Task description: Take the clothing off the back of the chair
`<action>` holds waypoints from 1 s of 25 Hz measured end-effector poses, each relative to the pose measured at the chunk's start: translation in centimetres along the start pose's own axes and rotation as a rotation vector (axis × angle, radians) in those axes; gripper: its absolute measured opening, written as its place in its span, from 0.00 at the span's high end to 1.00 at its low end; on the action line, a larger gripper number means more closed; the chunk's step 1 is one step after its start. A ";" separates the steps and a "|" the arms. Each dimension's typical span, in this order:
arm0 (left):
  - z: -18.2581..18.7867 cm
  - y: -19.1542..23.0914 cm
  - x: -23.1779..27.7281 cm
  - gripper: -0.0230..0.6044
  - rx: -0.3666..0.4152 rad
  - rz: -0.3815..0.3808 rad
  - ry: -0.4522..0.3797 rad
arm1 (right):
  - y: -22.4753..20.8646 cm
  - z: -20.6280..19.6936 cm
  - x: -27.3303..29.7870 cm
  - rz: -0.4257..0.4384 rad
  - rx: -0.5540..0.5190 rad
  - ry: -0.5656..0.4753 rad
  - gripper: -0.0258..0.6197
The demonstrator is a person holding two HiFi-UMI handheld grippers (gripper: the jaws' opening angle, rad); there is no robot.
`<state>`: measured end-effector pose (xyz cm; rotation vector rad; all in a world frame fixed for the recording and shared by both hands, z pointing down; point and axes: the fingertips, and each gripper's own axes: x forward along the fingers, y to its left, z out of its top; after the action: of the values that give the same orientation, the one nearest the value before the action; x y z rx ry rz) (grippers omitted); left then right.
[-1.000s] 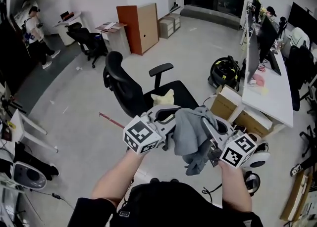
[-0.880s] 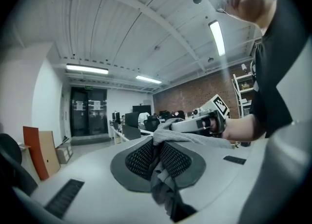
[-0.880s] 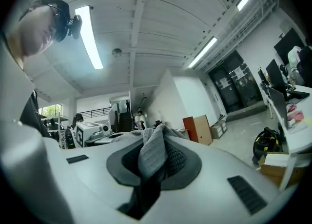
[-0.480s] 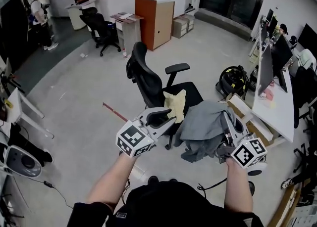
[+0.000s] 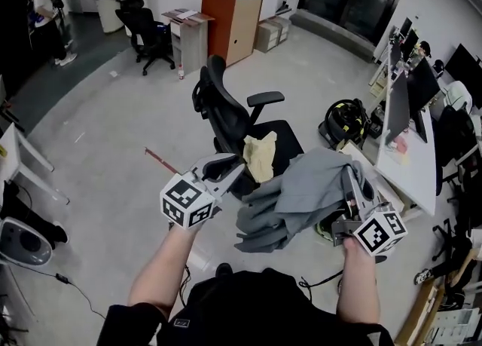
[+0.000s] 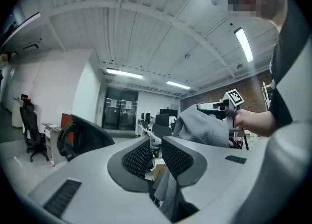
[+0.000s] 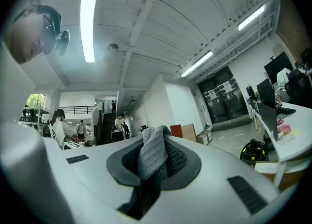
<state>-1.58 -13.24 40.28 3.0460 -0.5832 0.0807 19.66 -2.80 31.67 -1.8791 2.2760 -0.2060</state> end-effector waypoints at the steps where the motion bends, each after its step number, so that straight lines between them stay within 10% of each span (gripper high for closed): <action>1: 0.0 0.3 0.2 0.85 -0.004 0.001 0.001 | -0.2 0.0 -0.1 -0.005 -0.006 -0.005 0.88; 25: 1.6 -8.7 13.0 0.81 0.072 -0.131 0.048 | -11.3 1.9 -4.4 -0.113 -0.005 -0.045 0.88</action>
<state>13.82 -9.99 39.17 3.1326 -0.3840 0.1734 31.68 -0.62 32.57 -1.9956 2.1459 -0.1714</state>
